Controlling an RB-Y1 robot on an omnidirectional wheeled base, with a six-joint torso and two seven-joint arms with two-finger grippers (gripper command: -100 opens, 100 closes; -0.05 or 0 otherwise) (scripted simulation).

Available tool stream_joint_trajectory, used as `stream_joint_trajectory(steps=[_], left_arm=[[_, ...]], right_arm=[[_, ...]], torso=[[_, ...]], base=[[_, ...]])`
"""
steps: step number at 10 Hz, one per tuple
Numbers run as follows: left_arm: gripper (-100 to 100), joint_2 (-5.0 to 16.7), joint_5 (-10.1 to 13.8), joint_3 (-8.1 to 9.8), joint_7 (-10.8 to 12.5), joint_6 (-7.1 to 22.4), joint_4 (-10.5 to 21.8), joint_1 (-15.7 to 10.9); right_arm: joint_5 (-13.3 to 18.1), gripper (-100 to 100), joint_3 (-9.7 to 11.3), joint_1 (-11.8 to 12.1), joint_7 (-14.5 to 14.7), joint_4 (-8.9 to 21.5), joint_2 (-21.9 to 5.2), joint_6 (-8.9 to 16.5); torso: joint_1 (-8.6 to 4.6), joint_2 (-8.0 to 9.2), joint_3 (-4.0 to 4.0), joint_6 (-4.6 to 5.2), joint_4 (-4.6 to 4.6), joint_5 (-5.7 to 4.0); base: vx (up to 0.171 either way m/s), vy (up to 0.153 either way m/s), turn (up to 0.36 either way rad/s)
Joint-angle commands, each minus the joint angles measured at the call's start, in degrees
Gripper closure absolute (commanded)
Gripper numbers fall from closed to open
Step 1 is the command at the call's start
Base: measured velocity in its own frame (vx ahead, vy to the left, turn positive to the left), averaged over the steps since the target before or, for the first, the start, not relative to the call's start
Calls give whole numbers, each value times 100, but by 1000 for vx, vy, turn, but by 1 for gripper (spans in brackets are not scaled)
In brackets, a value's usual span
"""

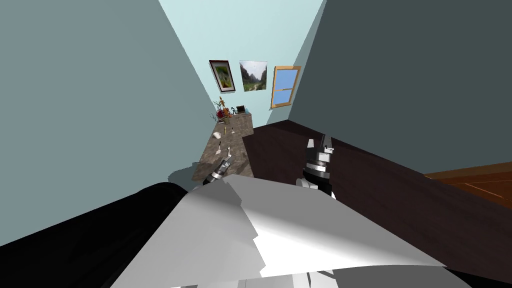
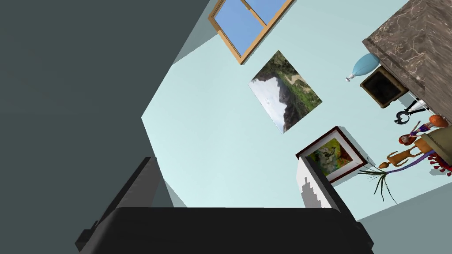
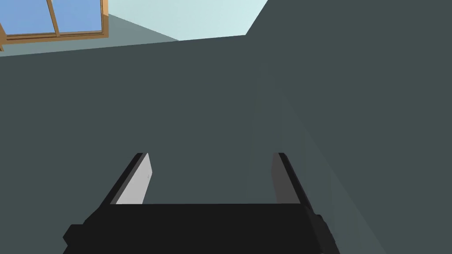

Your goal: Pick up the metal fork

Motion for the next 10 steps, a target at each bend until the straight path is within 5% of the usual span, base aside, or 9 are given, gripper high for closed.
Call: stream_joint_trajectory(steps=[1, 10], left_arm=[[-100, 197, -47, 79, -110, -49, 83, 132], [-100, 1627, -867, 532, -1219, -83, 584, 1411]], right_arm=[[0, 0, 0, 0, 0, 0, 0, 0], [0, 0, -1, 1, 0, 0, 0, 0]], torso=[[0, 0, 0, 0, 0, 0], [3, 1, 1, -6, 1, 1]], base=[[3, 11, -153], [-7, 9, -237]])
